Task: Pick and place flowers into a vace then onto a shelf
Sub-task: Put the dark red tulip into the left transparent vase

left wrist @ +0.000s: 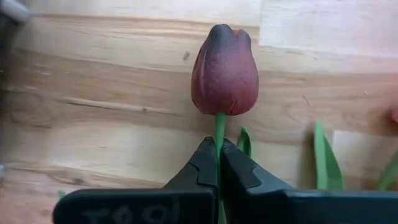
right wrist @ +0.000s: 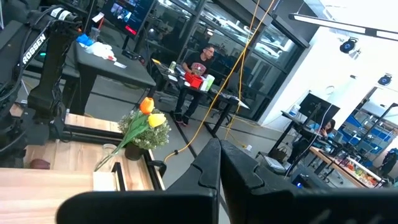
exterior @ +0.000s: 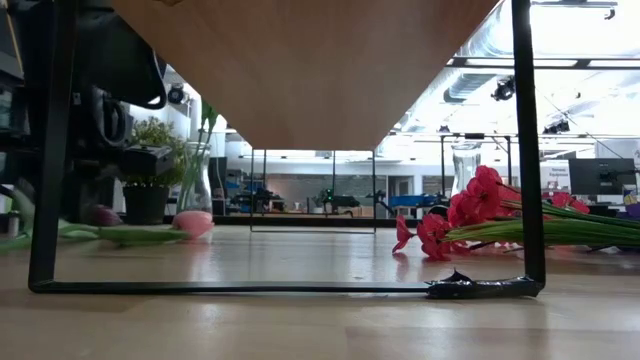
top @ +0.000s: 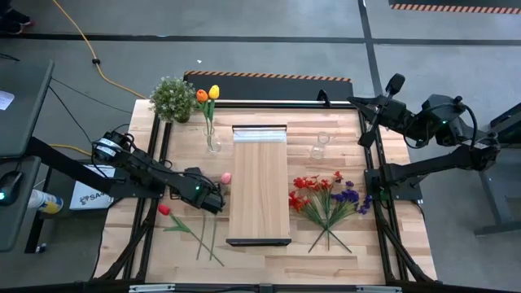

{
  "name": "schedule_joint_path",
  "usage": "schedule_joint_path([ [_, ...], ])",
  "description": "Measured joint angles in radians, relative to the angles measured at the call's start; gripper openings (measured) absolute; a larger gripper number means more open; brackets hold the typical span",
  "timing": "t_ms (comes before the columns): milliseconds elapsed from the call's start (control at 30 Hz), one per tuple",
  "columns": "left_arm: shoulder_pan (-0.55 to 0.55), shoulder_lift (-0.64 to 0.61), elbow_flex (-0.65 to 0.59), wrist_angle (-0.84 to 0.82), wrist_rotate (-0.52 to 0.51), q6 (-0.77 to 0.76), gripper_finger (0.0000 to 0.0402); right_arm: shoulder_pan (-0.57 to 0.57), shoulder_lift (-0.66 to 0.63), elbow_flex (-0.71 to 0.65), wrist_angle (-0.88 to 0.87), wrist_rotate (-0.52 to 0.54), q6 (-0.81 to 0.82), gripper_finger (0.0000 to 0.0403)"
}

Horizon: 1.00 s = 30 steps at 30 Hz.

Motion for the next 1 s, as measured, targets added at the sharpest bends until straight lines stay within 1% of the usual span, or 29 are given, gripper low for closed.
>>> schedule_joint_path([
  [167, 0.0, -0.018, 0.002, -0.04, -0.001, -0.047, 0.0035, 0.0, 0.0, 0.0, 0.0, 0.0, 0.0, 0.0],
  [233, 0.0, -0.031, 0.015, -0.083, -0.005, -0.061, 0.0034, 0.0, 0.0, 0.0, 0.0, 0.0, 0.0, 0.0],
  [433, 0.0, -0.09, 0.103, -0.242, -0.08, -0.081, 0.0034, 0.0, 0.0, 0.0, 0.0, 0.0, 0.002, 0.0],
  [633, 0.0, -0.154, 0.209, -0.4, -0.129, -0.098, 0.0034, 0.0, 0.0, 0.0, 0.0, 0.0, 0.003, 0.0],
  [733, 0.0, -0.16, 0.258, -0.482, -0.177, -0.099, 0.0034, 0.0, 0.0, 0.0, -0.002, 0.0, 0.003, 0.0],
  [833, 0.0, -0.164, 0.302, -0.553, -0.248, -0.1, 0.0034, 0.0, 0.0, 0.0, -0.006, 0.0, 0.022, 0.0],
  [933, 0.0, -0.164, 0.332, -0.59, -0.327, -0.114, 0.0034, 0.0, 0.0, 0.0, -0.014, 0.0, 0.04, 0.0],
  [1000, 0.0, -0.164, 0.341, -0.588, -0.4, -0.118, 0.0034, 0.0, 0.0, 0.0, -0.024, 0.0, 0.044, 0.0],
])
